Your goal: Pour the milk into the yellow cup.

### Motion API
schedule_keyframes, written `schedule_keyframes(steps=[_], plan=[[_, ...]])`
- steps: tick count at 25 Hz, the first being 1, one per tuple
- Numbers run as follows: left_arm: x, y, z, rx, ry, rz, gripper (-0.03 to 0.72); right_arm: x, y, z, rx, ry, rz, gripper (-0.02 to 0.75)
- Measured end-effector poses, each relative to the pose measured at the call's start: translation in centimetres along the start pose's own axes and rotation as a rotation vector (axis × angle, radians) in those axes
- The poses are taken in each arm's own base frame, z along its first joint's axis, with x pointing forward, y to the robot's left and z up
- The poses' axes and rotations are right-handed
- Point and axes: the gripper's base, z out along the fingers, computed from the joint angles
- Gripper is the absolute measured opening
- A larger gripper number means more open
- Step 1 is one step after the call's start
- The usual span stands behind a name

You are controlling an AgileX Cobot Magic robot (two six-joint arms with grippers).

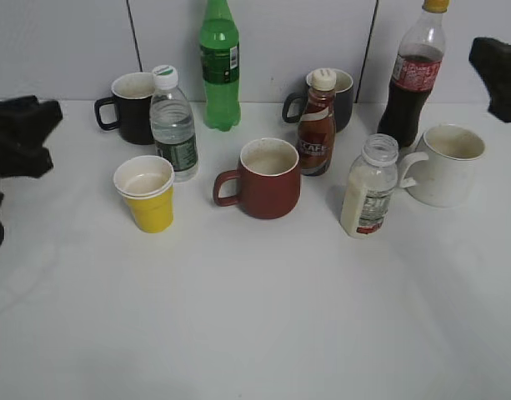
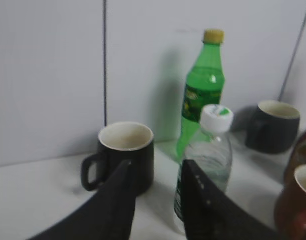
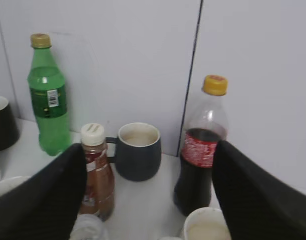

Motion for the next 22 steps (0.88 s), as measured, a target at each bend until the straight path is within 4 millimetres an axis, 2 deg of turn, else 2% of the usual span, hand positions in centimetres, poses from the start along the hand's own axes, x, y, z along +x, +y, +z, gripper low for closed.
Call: schedule_keyframes(steps=[1,4,6,9,11,13,19,22], plan=[[0.0,0.0,0.0,0.000,0.000,0.000,0.242,0.5,0.3,0.4,-0.023,0.008,0.007,0.587],[1.7,-0.8,0.3,0.109,0.091,0.064,0.245,2.1,1.4,0.9,-0.087,0.018,0.017,0.587],[2.9,-1.2,0.4,0.169,0.164,0.104,0.283,3.5,2.1,0.7,-0.121,0.031,0.023,0.587],[4.2,-1.3,0.5,0.199,0.236,0.116,0.379,6.0,3.0,-0.2,-0.155,0.056,0.032,0.586],[5.3,-1.2,0.7,0.208,0.278,0.110,0.470,7.4,3.2,-1.0,-0.165,0.063,0.040,0.586],[6.2,-1.2,0.8,0.215,0.307,0.111,0.521,8.6,3.3,-1.4,-0.169,0.078,0.051,0.586],[8.7,-1.6,1.2,0.309,0.329,0.151,0.557,11.1,3.6,-1.3,-0.171,0.100,0.060,0.586],[9.6,-1.5,2.1,0.320,0.328,0.136,0.588,12.7,3.8,-0.9,-0.176,0.152,0.053,0.586]])
